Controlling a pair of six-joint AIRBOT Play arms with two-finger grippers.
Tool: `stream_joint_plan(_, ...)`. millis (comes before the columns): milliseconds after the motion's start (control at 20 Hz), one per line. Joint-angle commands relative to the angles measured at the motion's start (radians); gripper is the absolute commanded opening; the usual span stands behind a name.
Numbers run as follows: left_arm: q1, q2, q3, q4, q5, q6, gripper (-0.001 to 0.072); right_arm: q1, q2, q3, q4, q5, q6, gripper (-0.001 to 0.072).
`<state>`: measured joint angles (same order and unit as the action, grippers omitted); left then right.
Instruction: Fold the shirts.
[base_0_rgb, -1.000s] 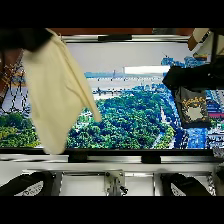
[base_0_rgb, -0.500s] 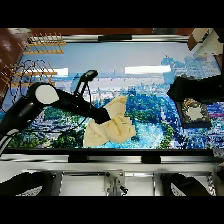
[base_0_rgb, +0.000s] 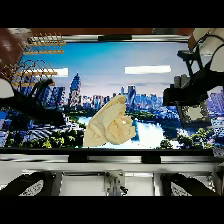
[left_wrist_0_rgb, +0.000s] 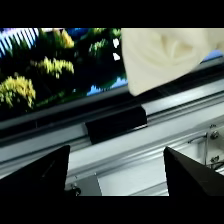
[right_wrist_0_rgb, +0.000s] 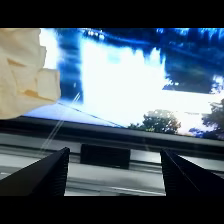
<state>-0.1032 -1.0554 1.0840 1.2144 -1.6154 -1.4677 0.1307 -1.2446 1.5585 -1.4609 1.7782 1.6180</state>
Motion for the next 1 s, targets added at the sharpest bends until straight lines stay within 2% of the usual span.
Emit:
stream_joint_plan(0,0.09,0.066,-0.298,-0.117,0.051,0.028,0.072,-0.09,-0.085,-0.113,0.228,-0.058,-0.022,0.0667)
stream_joint_plan(100,0.053,0.06,-0.446,-0.216,0.229,0.027,0.0699,-0.092,-0.098,-0.225,0.244,-0.13,-0.038,0.0667)
stream_joint_plan(150,0.026,0.05,-0.497,-0.257,0.326,0.027,0.0626,-0.092,-0.099,-0.274,0.249,-0.151,-0.046,0.0667)
stream_joint_plan(250,-0.025,0.012,-0.537,-0.3,0.452,0.027,0.0612,-0.092,-0.099,-0.355,0.255,-0.16,-0.072,0.0667)
stream_joint_plan(450,-0.105,-0.075,-0.533,-0.31,0.602,0.023,0.0613,-0.079,-0.099,-0.429,0.255,-0.163,-0.075,0.0667)
stream_joint_plan(850,-0.22,-0.157,-0.533,-0.411,0.769,0.023,0.0593,-0.007,-0.144,-0.46,0.292,-0.255,-0.05,0.0667)
stream_joint_plan(900,-0.229,-0.157,-0.533,-0.415,0.777,0.014,0.051,-0.007,-0.159,-0.46,0.312,-0.257,-0.044,0.0667)
stream_joint_plan(950,-0.229,-0.157,-0.533,-0.417,0.777,0.004,0.0289,-0.007,-0.175,-0.46,0.34,-0.263,-0.037,0.0667)
